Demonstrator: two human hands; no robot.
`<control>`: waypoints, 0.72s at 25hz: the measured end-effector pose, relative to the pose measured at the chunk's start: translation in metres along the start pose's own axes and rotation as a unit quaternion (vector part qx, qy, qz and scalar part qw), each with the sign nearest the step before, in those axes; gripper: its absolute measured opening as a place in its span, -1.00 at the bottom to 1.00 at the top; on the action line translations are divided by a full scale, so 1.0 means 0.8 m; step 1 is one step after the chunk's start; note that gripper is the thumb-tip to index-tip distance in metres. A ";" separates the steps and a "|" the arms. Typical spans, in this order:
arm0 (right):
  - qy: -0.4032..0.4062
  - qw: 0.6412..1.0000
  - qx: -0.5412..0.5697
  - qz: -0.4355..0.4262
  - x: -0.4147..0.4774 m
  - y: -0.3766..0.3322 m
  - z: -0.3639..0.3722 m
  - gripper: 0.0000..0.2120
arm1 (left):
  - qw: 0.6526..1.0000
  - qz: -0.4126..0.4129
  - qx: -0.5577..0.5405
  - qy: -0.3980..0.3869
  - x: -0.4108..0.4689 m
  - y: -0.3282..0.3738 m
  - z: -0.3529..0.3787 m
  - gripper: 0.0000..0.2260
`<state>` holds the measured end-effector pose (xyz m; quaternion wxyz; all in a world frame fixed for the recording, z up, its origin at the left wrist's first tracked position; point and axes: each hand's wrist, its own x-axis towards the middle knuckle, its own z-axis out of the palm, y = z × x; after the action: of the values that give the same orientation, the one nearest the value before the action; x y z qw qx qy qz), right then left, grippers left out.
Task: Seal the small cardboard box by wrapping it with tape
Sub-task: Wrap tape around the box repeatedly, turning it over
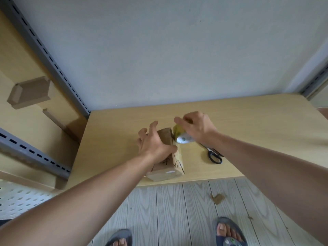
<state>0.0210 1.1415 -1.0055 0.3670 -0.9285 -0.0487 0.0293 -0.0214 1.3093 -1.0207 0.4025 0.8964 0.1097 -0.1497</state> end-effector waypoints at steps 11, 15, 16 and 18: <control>0.015 0.995 0.095 -0.041 0.009 -0.043 0.000 -0.50 | 0.990 0.121 -0.030 -0.066 0.018 -0.027 -0.019 -0.30; -0.013 0.996 0.038 -0.079 0.007 -0.054 -0.005 -0.51 | 0.984 0.155 -0.018 -0.080 0.024 -0.045 -0.023 -0.25; -0.028 0.994 0.026 -0.097 0.007 -0.055 -0.010 -0.54 | 0.983 0.164 -0.022 -0.083 0.024 -0.049 -0.025 -0.27; -0.042 0.989 -0.023 -0.137 0.011 -0.055 -0.021 -0.55 | 0.981 0.170 -0.034 -0.088 0.023 -0.057 -0.029 -0.31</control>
<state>0.0282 1.1626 -0.9633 0.3438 -0.9192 -0.1912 0.0168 -0.0151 1.3579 -1.0444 0.4599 0.8714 -0.0750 -0.1534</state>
